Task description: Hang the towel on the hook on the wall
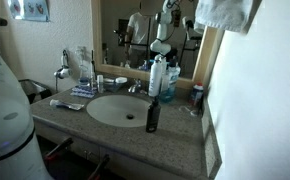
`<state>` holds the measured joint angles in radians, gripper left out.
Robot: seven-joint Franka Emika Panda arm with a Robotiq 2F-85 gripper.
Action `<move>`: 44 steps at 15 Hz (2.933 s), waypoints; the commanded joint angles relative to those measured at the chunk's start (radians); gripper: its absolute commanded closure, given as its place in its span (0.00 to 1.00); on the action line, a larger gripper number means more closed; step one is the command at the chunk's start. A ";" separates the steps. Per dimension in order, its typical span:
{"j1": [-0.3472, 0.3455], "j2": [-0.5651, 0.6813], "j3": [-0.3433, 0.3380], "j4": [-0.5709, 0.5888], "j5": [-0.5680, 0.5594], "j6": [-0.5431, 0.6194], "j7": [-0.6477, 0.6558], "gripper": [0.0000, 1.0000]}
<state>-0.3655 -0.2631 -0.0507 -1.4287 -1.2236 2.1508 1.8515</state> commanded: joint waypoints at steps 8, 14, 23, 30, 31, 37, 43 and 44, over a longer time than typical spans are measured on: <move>0.063 0.157 -0.166 0.142 0.016 0.009 -0.019 0.94; 0.040 0.162 -0.168 0.107 0.018 0.025 -0.012 0.94; 0.037 0.139 -0.178 0.071 0.031 0.027 -0.005 0.39; 0.041 0.134 -0.199 0.057 0.049 0.020 -0.003 0.00; 0.042 0.133 -0.202 0.055 0.051 0.018 -0.005 0.00; 0.047 0.126 -0.200 0.052 0.084 -0.013 -0.033 0.00; 0.050 0.123 -0.195 0.061 0.140 -0.049 -0.105 0.00; 0.050 0.122 -0.195 0.061 0.145 -0.054 -0.116 0.00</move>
<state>-0.3179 -0.1217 -0.2459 -1.3556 -1.1052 2.1306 1.7727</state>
